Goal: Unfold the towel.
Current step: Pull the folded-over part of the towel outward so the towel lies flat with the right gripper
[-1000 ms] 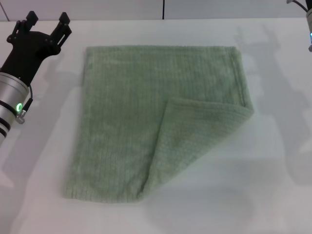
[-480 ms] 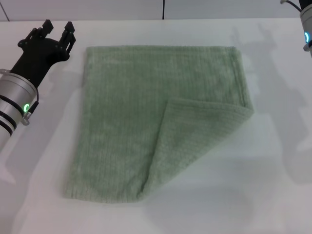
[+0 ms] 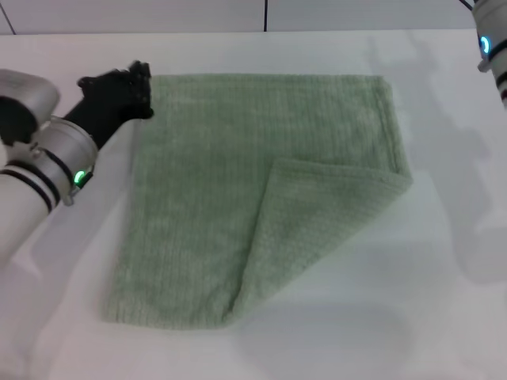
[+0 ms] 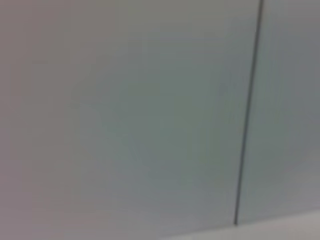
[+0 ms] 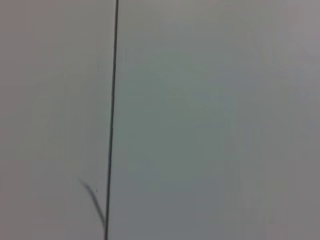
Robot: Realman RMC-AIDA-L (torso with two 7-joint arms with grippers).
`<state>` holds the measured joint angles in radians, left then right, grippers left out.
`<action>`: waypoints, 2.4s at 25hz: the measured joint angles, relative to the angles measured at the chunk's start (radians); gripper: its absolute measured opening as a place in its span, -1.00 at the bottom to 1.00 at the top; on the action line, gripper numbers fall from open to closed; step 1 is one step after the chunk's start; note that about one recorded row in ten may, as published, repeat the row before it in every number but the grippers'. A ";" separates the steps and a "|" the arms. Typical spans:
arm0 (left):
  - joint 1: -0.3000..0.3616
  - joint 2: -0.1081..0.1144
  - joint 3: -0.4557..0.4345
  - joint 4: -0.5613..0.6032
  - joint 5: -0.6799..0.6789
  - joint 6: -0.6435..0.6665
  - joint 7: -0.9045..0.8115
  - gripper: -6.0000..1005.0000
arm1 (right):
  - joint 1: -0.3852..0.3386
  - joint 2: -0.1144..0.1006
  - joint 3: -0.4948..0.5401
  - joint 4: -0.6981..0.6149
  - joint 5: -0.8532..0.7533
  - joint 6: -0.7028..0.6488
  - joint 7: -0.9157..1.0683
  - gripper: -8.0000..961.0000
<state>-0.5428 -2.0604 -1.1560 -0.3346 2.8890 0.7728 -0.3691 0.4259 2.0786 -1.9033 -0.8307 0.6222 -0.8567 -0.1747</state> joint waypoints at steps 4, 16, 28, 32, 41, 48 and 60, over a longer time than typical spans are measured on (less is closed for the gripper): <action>-0.040 0.000 0.051 0.010 0.000 -0.077 0.000 -0.90 | 0.028 0.000 0.018 -0.008 -0.003 0.080 0.000 0.46; -0.075 -0.002 0.070 0.010 -0.001 -0.223 -0.036 -0.99 | 0.072 -0.002 0.032 -0.053 -0.007 0.268 -0.005 0.46; -0.090 -0.004 0.072 0.001 -0.001 -0.339 -0.080 -0.99 | 0.080 -0.002 0.028 -0.074 -0.009 0.323 -0.007 0.46; -0.090 -0.004 0.072 0.002 -0.001 -0.349 -0.096 -0.99 | 0.092 -0.002 0.034 -0.087 -0.010 0.368 -0.007 0.46; -0.097 -0.004 0.081 -0.001 -0.001 -0.378 -0.103 -0.99 | 0.125 -0.002 0.050 -0.091 -0.010 0.447 -0.008 0.47; -0.099 -0.005 0.097 -0.012 -0.001 -0.378 -0.105 -0.99 | 0.139 -0.002 0.069 -0.088 -0.010 0.494 -0.008 0.46; -0.100 -0.003 0.105 -0.014 -0.001 -0.378 -0.106 -0.99 | 0.178 -0.002 0.071 -0.161 -0.010 0.720 -0.011 0.47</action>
<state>-0.6428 -2.0636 -1.0507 -0.3483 2.8885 0.3948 -0.4752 0.6035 2.0770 -1.8318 -0.9913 0.6117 -0.1367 -0.1855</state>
